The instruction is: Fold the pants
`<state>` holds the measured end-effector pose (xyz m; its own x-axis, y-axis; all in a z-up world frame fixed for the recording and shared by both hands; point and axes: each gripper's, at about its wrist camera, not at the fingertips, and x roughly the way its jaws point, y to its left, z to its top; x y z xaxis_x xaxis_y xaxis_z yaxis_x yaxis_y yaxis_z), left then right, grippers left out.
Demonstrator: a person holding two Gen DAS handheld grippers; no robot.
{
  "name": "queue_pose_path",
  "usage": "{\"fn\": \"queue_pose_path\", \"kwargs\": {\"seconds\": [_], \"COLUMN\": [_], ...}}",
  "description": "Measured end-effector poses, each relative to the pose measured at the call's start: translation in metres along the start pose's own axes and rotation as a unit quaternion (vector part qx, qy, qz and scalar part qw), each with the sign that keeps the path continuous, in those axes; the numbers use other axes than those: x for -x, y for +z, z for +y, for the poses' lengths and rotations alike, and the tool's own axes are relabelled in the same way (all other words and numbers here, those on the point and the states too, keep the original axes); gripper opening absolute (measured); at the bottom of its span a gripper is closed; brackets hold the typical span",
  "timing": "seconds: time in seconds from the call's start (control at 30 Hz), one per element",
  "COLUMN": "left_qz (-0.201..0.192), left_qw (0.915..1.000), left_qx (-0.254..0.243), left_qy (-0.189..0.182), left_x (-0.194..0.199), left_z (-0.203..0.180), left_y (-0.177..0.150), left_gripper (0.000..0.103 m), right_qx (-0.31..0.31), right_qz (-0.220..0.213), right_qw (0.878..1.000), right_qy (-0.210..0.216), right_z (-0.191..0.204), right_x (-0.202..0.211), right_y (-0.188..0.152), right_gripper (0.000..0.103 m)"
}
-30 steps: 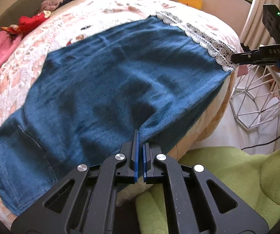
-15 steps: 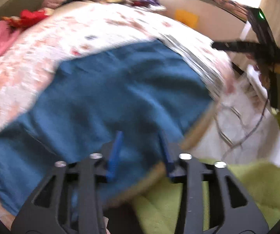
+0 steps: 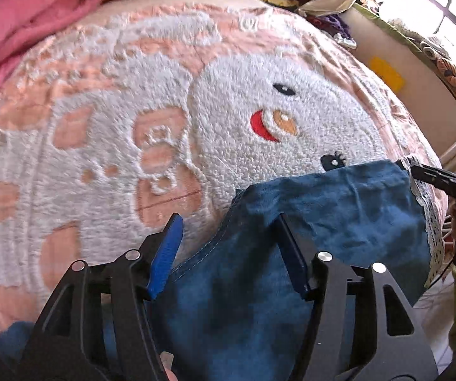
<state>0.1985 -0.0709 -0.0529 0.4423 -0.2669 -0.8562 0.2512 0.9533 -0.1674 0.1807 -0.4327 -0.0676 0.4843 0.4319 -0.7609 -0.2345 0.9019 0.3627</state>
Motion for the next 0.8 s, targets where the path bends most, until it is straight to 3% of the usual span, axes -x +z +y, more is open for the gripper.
{"fn": "queue_pose_path", "kwargs": {"seconds": [0.03, 0.1, 0.13, 0.17, 0.33, 0.57, 0.8], "left_qz": [-0.003, -0.008, -0.009, -0.006, -0.023, -0.049, -0.027], "left_qw": [1.0, 0.9999, 0.9999, 0.9995, 0.9996, 0.9988, 0.9994], "left_qx": [0.007, 0.007, 0.004, 0.004, -0.013, -0.004, 0.0], "left_qy": [-0.001, -0.005, -0.014, -0.032, -0.011, 0.0, 0.024], "left_x": [-0.002, 0.001, 0.002, 0.004, 0.017, 0.024, -0.009], "left_z": [0.0, -0.004, -0.005, -0.008, -0.019, -0.017, -0.013], "left_y": [0.0, -0.004, -0.005, -0.006, -0.001, 0.029, 0.032], "left_gripper": [0.052, 0.038, 0.017, 0.005, 0.005, 0.004, 0.005], "right_qx": [0.004, 0.01, 0.014, 0.019, 0.048, 0.083, 0.081], "right_qz": [0.004, 0.003, 0.0, -0.004, -0.037, -0.076, -0.022], "right_qw": [1.0, 1.0, 1.0, 1.0, 0.998, 0.994, 0.996], "right_qy": [0.009, 0.014, 0.017, 0.023, 0.01, -0.01, -0.042], "right_z": [0.001, 0.003, 0.004, 0.006, 0.022, 0.028, 0.011], "right_x": [-0.003, -0.005, -0.004, -0.002, 0.017, 0.034, -0.016], "right_y": [0.0, -0.001, -0.001, -0.002, 0.005, 0.044, 0.058], "right_gripper": [0.043, 0.035, 0.026, 0.023, 0.018, 0.018, 0.019]}}
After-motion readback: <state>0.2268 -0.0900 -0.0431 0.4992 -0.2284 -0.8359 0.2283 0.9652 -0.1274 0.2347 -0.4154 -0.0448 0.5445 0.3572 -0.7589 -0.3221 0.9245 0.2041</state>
